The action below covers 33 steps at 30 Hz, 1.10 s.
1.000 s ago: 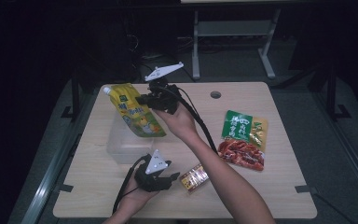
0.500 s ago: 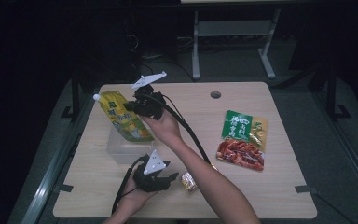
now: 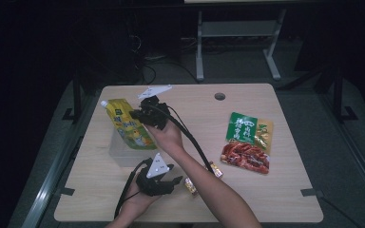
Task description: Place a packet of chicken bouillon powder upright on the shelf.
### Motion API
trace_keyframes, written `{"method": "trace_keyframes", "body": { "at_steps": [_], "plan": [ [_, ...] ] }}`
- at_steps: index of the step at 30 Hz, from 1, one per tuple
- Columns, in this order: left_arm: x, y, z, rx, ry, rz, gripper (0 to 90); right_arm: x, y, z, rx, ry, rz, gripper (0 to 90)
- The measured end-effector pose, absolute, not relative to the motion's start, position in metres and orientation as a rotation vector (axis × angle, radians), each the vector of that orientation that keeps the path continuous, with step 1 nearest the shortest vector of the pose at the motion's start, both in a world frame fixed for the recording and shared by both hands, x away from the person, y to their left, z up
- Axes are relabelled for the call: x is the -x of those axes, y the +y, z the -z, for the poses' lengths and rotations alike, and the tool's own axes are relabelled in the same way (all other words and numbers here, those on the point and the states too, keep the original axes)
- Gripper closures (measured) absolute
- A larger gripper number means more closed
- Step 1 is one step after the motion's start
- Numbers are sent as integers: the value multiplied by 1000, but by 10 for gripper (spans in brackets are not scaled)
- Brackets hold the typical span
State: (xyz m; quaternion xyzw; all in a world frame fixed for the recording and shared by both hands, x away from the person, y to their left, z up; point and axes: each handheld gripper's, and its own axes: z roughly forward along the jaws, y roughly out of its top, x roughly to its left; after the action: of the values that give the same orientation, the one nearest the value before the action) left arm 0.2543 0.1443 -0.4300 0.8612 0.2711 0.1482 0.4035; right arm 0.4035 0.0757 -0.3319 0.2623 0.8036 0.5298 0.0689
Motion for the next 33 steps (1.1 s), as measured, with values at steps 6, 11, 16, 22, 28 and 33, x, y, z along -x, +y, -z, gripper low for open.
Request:
{"method": "trace_keyframes", "body": {
  "at_steps": [6,11,16,22,28,33],
  "plan": [
    [-254,142,430,-2179,678,-374,478,-403,69,335,-784,2419,-1579,899],
    [-254,142,430,-2177,678,-373,478,-402,66,334,-760,2439,-1567,895],
    [-254,142,430,-2160,689,-370,478,-399,66,331,-730,2478,-1536,883],
    [-254,142,429,-2172,680,-373,478,-400,72,339,-718,2621,-1354,832],
    [-255,142,429,-2172,676,-380,477,-409,75,348,-702,2696,-1294,841],
    [-254,142,428,-2162,680,-376,477,-413,78,352,-724,2731,-1272,892]
  ]
}}
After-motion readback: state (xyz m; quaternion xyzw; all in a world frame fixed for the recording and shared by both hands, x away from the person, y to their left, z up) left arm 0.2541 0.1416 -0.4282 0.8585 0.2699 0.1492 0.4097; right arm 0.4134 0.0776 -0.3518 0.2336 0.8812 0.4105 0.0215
